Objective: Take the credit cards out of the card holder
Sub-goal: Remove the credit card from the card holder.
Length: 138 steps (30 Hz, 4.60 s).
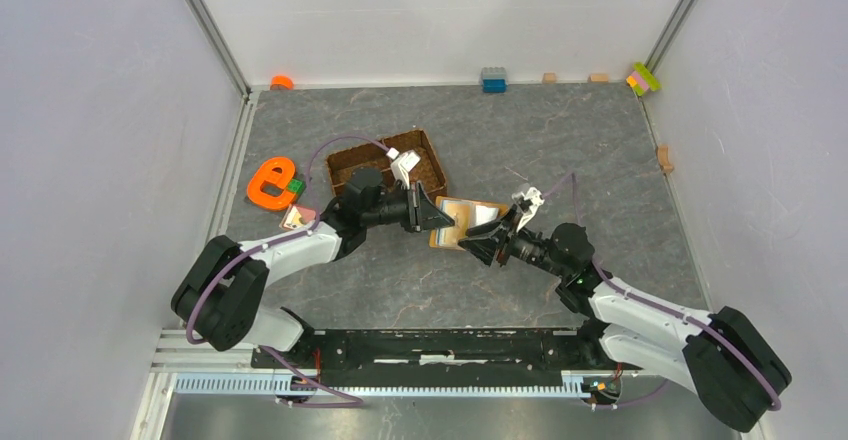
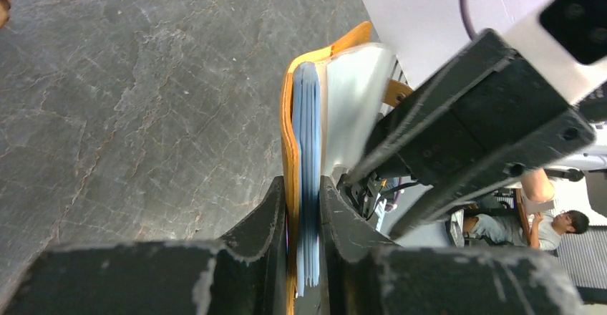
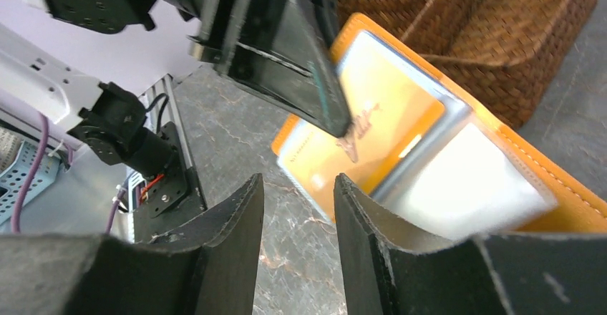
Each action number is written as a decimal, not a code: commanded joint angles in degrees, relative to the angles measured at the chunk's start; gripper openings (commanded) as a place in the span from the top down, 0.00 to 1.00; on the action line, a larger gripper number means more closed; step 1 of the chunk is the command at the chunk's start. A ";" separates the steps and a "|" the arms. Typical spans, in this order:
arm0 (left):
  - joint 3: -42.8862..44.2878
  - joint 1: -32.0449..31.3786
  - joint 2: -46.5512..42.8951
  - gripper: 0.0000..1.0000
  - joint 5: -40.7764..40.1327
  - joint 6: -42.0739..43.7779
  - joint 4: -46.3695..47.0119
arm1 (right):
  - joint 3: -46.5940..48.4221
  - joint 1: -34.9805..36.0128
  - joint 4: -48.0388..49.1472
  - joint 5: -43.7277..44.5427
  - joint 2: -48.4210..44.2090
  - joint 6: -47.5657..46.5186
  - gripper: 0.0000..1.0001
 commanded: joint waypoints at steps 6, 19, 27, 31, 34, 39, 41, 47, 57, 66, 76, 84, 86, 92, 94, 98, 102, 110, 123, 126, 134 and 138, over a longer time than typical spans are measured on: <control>0.66 -0.06 -1.10 0.98 5.29 -2.67 8.84 | 0.83 -6.06 0.84 -1.88 1.09 5.35 0.54; -0.15 -0.06 1.06 0.98 9.41 -7.39 17.16 | -0.70 -8.95 10.45 -11.09 3.09 11.81 0.63; -0.51 -0.11 1.01 0.98 10.09 -8.23 19.24 | -0.60 -9.19 11.52 -12.30 4.38 13.02 0.70; -0.59 -0.07 1.06 0.98 9.94 -8.23 19.33 | -0.62 -9.39 11.14 -12.12 4.79 13.19 0.71; -0.67 -0.08 1.19 0.97 10.37 -8.64 20.19 | -0.26 -9.43 9.64 -11.67 5.00 12.65 0.64; -0.64 -0.24 2.96 0.92 12.00 -11.16 24.06 | 0.61 -9.50 6.72 -10.46 6.85 11.78 0.59; -0.55 -0.33 3.49 0.87 12.16 -11.38 24.23 | 0.83 -9.56 6.08 -10.27 8.00 11.72 0.60; -0.70 -0.43 3.82 0.78 11.91 -11.12 24.27 | 0.66 -9.67 7.95 -11.28 9.27 12.72 0.69; -0.74 -0.94 4.89 0.63 13.50 -13.06 28.03 | 0.31 -9.85 8.88 -11.72 9.19 13.39 0.78; -0.59 -0.95 5.23 0.92 13.12 -13.42 27.91 | -1.12 -10.80 12.06 -12.57 7.87 15.14 0.72; -1.13 -0.86 5.35 0.98 12.69 -14.11 29.37 | -4.24 -11.60 26.62 -16.33 8.03 22.14 0.82; -1.22 -0.55 5.45 0.98 11.78 -13.59 28.28 | -5.40 -11.95 28.70 -15.68 6.55 22.69 0.88; -0.54 -1.06 5.40 0.98 11.83 -12.08 26.07 | -5.48 -11.96 28.90 -15.65 6.32 22.49 0.86; 0.56 -2.06 5.18 0.98 11.05 -9.37 22.00 | -5.67 -12.01 31.14 -16.45 6.72 23.37 0.80; 1.22 -2.56 4.85 0.98 10.26 -7.13 18.53 | -5.58 -11.96 30.96 -16.51 6.74 23.29 0.77; 3.71 -4.63 3.80 0.96 7.69 -1.13 9.59 | -5.47 -11.97 29.76 -16.11 7.15 22.87 0.80; 4.03 -5.16 3.79 0.91 7.43 -0.41 8.37 | -5.49 -11.96 29.97 -15.96 7.51 22.95 0.85; 3.63 -4.96 3.93 0.71 9.17 -2.39 11.38 | -5.14 -12.05 22.83 -13.07 5.43 18.75 1.00; -1.19 -0.34 2.66 0.95 10.28 -9.97 22.78 | -4.97 -12.58 19.57 -11.90 4.53 17.56 1.00; -2.29 0.67 2.43 0.97 10.42 -11.92 25.74 | -4.96 -12.68 19.34 -11.85 4.69 17.42 1.00; -3.79 2.30 2.20 0.98 10.15 -13.88 28.72 | -4.92 -12.85 19.26 -12.16 4.09 17.50 1.00; -3.83 2.40 2.28 0.98 10.31 -14.03 28.99 | -4.96 -12.84 19.33 -12.32 4.18 17.39 1.00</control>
